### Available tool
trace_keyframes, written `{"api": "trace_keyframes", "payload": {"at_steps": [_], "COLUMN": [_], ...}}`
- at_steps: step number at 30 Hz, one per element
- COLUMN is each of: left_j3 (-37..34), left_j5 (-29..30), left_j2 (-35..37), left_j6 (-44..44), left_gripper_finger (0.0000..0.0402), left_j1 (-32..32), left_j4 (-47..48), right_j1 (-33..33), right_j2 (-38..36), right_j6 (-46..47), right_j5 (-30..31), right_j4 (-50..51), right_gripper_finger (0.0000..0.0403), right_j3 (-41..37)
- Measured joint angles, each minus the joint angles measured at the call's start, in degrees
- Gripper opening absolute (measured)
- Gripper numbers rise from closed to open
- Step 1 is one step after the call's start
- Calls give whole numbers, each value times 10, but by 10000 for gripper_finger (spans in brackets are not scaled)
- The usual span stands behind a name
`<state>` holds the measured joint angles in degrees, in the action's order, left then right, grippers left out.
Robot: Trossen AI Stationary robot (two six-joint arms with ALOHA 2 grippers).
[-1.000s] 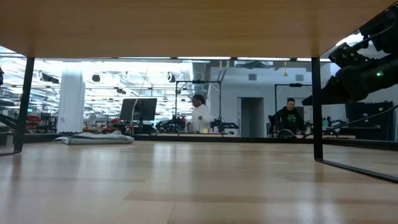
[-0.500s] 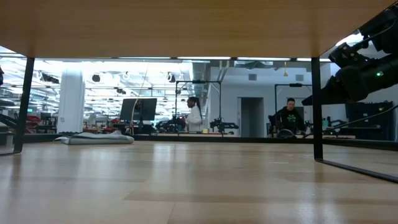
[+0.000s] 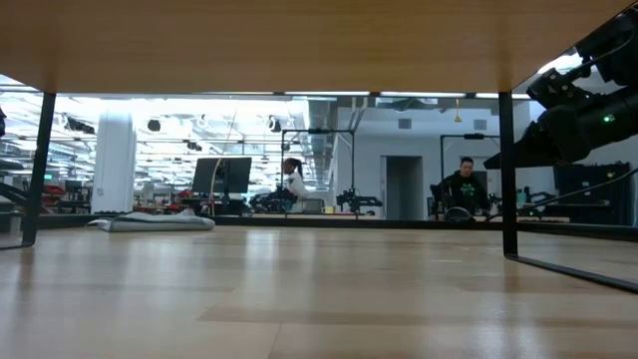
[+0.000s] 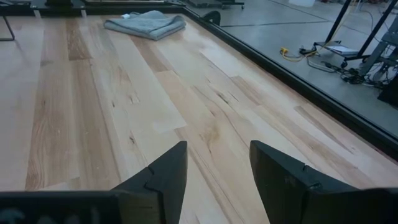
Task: Stack small to large cups/mugs on shelf
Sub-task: Put the blue mug on the shelf, then adjust the green mug on the shelf
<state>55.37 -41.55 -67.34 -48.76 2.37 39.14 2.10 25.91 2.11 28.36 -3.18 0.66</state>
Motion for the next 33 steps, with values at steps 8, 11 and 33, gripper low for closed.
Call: {"api": "trace_keyframes", "payload": {"at_steps": [8,11,33], "left_j3": [0,0,0], "left_j5": [84,71,86], "left_j2": [4,4,19], "left_j6": [-8,-9,2], "left_gripper_finger": [159,159,159], "left_j1": [10,10,10], "left_j4": [9,9,53], "right_j1": [0,0,0], "right_j2": [0,0,0], "right_j6": [4,13,14], "right_j5": [0,0,0], "right_j4": [0,0,0], "right_gripper_finger": [196,196,196], "right_j3": [0,0,0]}}
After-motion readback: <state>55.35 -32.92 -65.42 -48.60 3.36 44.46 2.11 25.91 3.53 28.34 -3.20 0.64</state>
